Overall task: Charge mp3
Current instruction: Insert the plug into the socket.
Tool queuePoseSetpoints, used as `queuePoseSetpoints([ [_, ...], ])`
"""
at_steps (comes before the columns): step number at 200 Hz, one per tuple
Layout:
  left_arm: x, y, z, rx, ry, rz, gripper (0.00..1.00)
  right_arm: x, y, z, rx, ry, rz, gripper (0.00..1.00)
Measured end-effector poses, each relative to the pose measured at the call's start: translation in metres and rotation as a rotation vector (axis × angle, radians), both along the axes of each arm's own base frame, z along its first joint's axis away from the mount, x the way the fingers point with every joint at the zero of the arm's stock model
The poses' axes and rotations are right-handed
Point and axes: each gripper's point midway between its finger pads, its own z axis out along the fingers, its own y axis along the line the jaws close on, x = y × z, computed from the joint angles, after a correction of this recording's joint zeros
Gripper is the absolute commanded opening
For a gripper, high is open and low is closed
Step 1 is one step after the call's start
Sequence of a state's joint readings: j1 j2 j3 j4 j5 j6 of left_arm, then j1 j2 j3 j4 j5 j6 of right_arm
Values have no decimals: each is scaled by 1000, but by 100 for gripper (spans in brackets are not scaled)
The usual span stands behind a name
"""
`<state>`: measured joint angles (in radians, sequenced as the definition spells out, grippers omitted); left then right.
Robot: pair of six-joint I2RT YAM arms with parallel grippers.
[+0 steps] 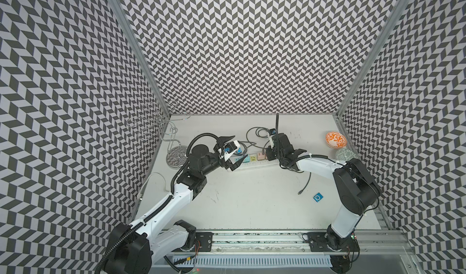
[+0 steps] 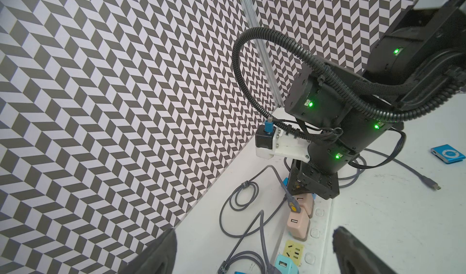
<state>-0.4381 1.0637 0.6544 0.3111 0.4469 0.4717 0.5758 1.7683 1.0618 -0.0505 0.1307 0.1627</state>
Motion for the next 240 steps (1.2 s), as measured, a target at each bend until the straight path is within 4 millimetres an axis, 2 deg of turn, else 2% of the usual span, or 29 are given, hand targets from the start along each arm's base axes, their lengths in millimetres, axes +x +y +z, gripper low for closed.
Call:
queuePoseSetpoints([
  [21, -2, 1, 4, -6, -8, 1, 96, -2, 0, 0, 15, -7, -12, 20],
  [43, -4, 2, 7, -10, -16, 0, 96, -7, 4, 0, 31, -3, -7, 23],
  [56, -4, 2, 7, -10, -16, 0, 96, -8, 7, 4, 40, 4, -1, 29],
  [97, -5, 2, 7, -16, -12, -2, 96, -18, 11, 11, 24, 60, 13, 40],
  [114, -7, 3, 11, -21, -22, -2, 96, -20, 14, 23, 31, 60, 21, 45],
  [137, -10, 4, 16, -30, -34, -3, 96, -21, 17, 49, 74, 23, 33, 50],
  [178, -12, 2, 17, -31, -34, -17, 96, -34, 24, 96, 166, -35, 86, 51],
  [194, -12, 1, 15, -31, -31, -28, 96, -47, 17, 105, 188, -43, 84, 52],
  [209, -12, -1, 12, -29, -21, -41, 96, -65, 5, 106, 202, -37, 70, 53],
  [240, -14, -8, 6, -23, -3, -64, 96, -97, -27, 88, 202, 23, -18, 53],
])
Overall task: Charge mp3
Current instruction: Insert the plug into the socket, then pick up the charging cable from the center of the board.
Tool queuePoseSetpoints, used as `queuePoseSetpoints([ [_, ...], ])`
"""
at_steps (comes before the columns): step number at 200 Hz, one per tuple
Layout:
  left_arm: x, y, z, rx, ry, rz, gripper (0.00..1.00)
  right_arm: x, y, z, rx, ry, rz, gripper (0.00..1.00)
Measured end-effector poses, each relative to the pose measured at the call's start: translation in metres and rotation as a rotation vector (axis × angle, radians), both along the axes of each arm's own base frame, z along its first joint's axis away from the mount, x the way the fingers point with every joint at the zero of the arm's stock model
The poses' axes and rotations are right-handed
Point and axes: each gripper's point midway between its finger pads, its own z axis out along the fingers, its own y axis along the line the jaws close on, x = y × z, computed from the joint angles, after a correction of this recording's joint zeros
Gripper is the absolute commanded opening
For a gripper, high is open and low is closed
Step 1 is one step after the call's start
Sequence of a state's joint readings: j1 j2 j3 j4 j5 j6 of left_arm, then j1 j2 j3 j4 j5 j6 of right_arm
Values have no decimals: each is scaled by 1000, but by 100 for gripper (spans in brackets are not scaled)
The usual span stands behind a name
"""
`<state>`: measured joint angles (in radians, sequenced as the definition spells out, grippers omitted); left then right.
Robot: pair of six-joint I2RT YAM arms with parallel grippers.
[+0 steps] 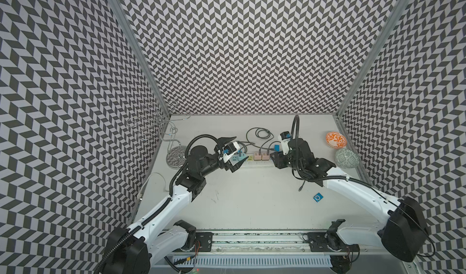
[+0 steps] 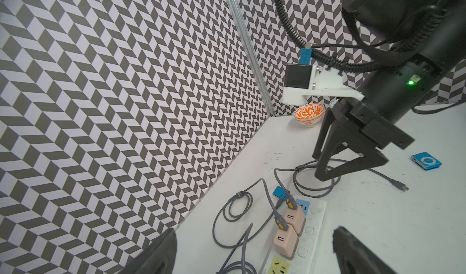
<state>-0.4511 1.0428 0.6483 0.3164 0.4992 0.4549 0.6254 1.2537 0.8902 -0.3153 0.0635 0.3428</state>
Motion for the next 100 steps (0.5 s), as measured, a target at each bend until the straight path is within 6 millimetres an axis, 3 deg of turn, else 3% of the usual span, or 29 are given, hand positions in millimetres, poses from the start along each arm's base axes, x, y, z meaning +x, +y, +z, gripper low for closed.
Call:
queuePoseSetpoints([
  [45, -6, -7, 1, -3, -4, -27, 96, -33, -56, -43, 20, 130, -241, 57],
  [78, -9, -10, 3, -5, -8, -33, 96, -51, -106, -82, 94, 247, -468, 54],
  [100, -10, -11, 5, -8, -13, -31, 96, -62, -120, -105, 132, 315, -544, 52],
])
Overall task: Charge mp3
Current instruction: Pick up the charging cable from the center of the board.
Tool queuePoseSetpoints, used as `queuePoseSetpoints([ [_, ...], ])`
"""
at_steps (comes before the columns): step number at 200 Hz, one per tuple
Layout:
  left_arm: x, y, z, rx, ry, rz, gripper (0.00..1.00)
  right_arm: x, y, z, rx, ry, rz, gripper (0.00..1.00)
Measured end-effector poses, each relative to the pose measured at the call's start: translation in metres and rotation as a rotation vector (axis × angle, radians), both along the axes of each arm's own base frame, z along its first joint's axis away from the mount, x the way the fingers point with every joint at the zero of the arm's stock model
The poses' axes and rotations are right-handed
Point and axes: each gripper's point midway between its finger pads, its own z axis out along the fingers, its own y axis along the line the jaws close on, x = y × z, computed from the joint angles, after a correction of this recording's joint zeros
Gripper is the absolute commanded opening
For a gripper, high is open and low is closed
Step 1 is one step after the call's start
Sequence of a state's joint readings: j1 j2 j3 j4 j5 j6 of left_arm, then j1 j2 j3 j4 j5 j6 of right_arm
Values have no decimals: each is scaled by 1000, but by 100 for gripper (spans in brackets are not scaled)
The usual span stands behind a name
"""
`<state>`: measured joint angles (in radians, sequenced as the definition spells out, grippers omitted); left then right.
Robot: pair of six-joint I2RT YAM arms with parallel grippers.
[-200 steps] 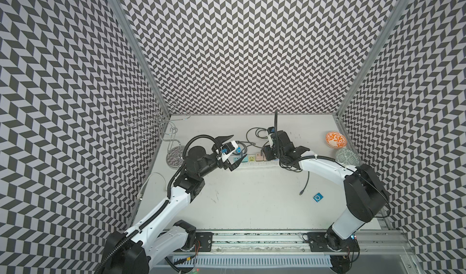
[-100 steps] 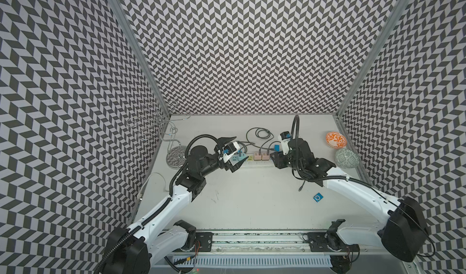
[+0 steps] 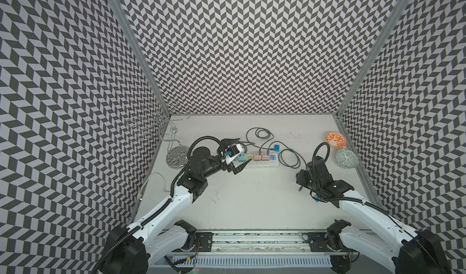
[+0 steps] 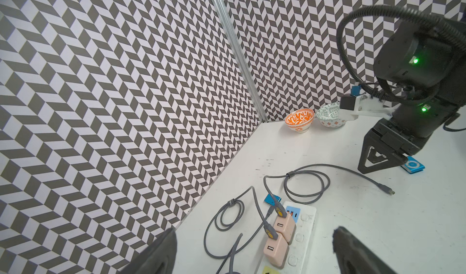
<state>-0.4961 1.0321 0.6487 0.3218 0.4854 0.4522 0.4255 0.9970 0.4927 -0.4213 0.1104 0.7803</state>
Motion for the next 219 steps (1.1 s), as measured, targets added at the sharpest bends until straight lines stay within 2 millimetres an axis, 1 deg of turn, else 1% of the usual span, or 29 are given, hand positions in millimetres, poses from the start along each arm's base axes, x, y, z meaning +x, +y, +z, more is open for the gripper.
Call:
queuePoseSetpoints([
  [29, 0, 1, 2, -3, -5, 6, 96, -7, -2, -23, 5, 93, -13, 50],
  [80, 2, 3, 2, -2, -6, 23, 96, -7, 5, -47, -19, 197, 31, 44],
  [88, 2, 3, 2, -2, -6, 24, 96, -7, 5, -51, -28, 212, 40, 42],
  [99, 3, 3, 2, -2, -6, 27, 96, -3, 7, -50, -26, 203, 45, 39],
  [132, 3, 3, 2, -1, -6, 28, 96, 0, 8, -52, -31, 196, 59, 30],
  [174, 6, 2, -4, 8, 10, 29, 96, 0, 8, -54, -41, 198, 74, 24],
  [196, 8, 1, -10, 15, 23, 31, 96, 1, 9, -54, -46, 195, 90, 22],
  [219, 11, -1, -14, 21, 34, 31, 96, 4, 12, -54, -51, 198, 110, 18],
])
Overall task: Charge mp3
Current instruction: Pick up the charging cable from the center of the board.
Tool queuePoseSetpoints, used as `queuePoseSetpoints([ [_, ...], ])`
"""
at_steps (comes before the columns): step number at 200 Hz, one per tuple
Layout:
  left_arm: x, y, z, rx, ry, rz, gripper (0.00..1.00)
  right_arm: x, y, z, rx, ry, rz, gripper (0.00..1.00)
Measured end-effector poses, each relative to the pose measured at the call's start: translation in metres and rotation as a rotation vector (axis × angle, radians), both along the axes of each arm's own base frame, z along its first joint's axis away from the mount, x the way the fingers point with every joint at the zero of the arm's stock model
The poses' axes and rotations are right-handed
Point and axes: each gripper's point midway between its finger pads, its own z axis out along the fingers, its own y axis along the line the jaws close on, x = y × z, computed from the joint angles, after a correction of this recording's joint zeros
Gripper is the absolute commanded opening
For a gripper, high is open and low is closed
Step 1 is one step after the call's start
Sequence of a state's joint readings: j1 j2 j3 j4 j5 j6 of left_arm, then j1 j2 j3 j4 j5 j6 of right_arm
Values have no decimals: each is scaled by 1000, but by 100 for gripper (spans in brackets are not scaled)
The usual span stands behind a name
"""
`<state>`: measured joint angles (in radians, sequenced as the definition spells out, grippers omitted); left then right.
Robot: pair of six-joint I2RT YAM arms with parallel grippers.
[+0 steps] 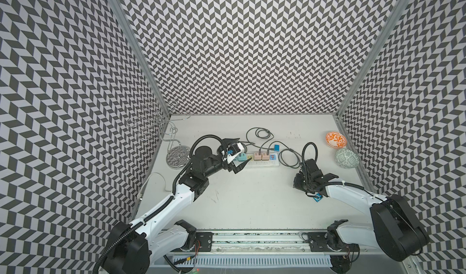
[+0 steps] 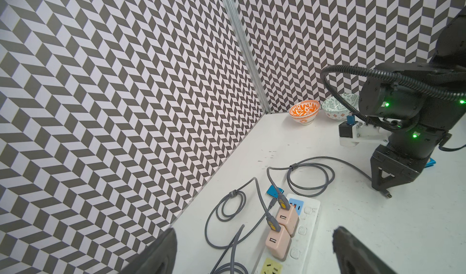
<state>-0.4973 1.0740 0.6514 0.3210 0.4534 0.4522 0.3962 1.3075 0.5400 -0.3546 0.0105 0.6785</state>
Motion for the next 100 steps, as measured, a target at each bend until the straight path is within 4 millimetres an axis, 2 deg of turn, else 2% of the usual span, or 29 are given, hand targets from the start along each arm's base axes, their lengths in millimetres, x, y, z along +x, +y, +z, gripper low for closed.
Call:
queuePoseSetpoints([
  [35, 3, -2, -3, 4, 9, 0, 96, 1, 2, -1, -10, 9, 34, 13],
  [54, 4, -2, -5, 6, 12, 0, 96, 3, 4, 0, -12, 11, 52, 27],
  [100, 7, -4, -3, 5, 12, -1, 96, 0, 3, 2, -34, 29, 62, 40],
])
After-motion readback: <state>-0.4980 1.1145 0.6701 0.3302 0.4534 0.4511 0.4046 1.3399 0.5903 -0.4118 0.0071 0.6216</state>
